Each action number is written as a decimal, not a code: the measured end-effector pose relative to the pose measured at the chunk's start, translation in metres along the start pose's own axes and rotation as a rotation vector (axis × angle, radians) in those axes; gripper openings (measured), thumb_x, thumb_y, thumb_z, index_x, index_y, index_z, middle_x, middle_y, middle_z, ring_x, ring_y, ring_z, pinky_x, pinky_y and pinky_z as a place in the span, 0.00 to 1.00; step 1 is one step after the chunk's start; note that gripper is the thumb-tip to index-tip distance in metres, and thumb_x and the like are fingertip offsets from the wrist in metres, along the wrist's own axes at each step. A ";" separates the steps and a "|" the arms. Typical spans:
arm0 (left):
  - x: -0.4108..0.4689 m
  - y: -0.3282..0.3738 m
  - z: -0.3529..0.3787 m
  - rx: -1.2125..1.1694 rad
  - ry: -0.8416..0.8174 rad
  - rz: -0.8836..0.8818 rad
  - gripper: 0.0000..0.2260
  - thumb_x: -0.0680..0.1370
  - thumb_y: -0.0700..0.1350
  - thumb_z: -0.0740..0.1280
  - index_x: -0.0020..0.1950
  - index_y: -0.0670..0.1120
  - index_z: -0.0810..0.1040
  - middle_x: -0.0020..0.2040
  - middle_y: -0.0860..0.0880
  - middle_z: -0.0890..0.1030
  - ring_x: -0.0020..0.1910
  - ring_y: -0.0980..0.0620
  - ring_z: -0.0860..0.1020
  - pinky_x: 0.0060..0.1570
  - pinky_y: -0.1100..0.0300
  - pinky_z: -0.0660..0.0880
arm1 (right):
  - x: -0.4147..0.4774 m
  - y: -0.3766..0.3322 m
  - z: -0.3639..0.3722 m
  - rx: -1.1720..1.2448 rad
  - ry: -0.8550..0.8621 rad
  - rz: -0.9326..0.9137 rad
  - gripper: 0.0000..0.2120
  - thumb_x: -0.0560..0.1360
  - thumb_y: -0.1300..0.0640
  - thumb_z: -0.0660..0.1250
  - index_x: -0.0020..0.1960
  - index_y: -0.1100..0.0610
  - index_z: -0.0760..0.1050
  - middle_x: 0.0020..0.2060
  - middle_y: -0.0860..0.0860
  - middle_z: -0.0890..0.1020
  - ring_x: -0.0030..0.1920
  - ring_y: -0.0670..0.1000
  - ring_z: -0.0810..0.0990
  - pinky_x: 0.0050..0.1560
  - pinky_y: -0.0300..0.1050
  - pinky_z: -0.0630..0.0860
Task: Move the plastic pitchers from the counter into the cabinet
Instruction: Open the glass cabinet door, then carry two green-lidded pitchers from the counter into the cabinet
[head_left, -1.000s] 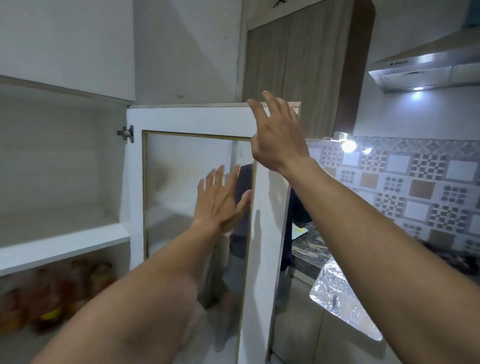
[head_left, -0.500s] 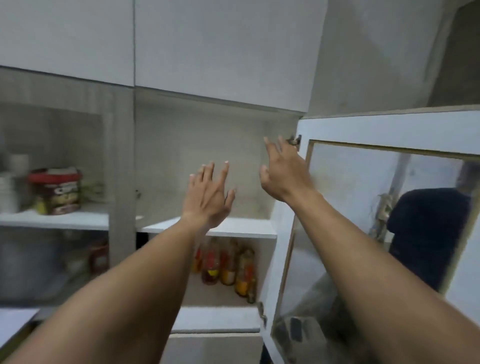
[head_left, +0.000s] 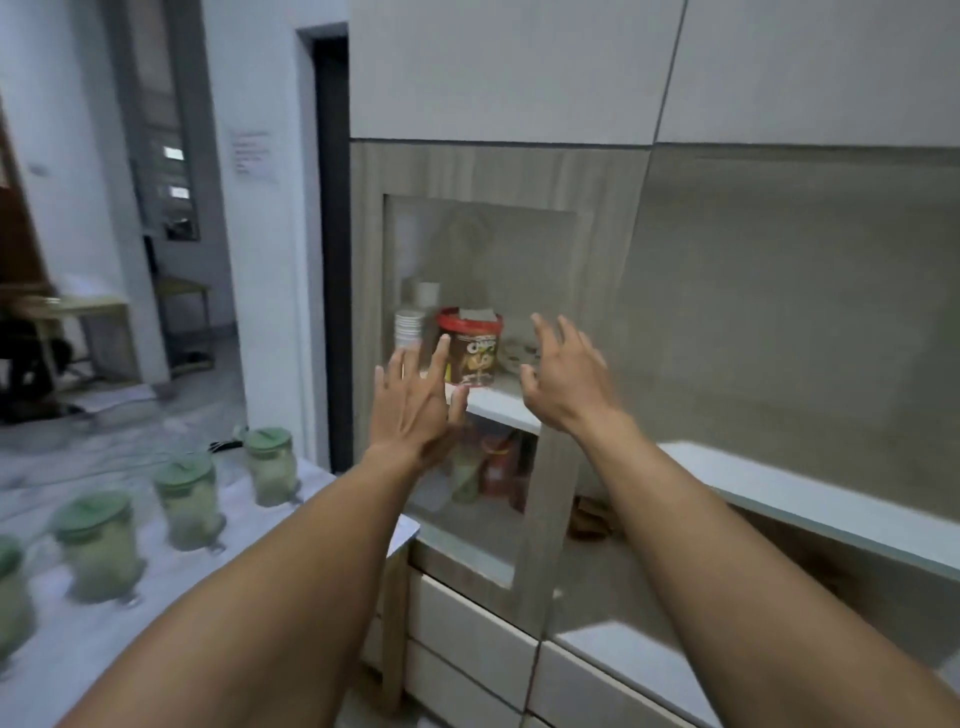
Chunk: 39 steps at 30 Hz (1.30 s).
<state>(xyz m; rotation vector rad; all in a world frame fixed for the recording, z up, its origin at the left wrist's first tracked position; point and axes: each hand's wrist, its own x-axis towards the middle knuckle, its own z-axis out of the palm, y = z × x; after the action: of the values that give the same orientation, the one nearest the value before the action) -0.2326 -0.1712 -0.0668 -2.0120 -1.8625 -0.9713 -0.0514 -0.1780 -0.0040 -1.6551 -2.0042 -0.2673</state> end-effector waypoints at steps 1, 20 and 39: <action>0.003 -0.023 0.000 0.014 -0.002 -0.033 0.30 0.80 0.59 0.52 0.80 0.51 0.52 0.78 0.40 0.59 0.77 0.39 0.57 0.74 0.40 0.56 | 0.012 -0.018 0.017 0.021 -0.012 -0.025 0.33 0.78 0.50 0.61 0.80 0.55 0.55 0.78 0.62 0.61 0.76 0.63 0.61 0.74 0.61 0.62; 0.013 -0.320 0.096 0.151 0.020 -0.525 0.30 0.81 0.55 0.57 0.80 0.47 0.55 0.77 0.42 0.62 0.76 0.42 0.59 0.74 0.47 0.57 | 0.163 -0.218 0.315 0.299 -0.329 -0.338 0.30 0.81 0.51 0.58 0.80 0.56 0.54 0.78 0.61 0.58 0.78 0.61 0.57 0.75 0.60 0.60; 0.016 -0.464 0.285 -0.192 0.350 -1.547 0.39 0.73 0.56 0.71 0.77 0.43 0.58 0.74 0.42 0.68 0.73 0.40 0.65 0.67 0.44 0.65 | 0.204 -0.270 0.626 0.682 -0.708 -0.042 0.34 0.75 0.55 0.70 0.75 0.51 0.54 0.70 0.56 0.67 0.68 0.61 0.68 0.64 0.60 0.72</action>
<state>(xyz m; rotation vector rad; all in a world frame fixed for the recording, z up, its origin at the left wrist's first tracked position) -0.5867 0.0829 -0.3933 0.0139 -2.9509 -1.6039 -0.5005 0.2246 -0.3824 -1.3364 -2.2250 1.0132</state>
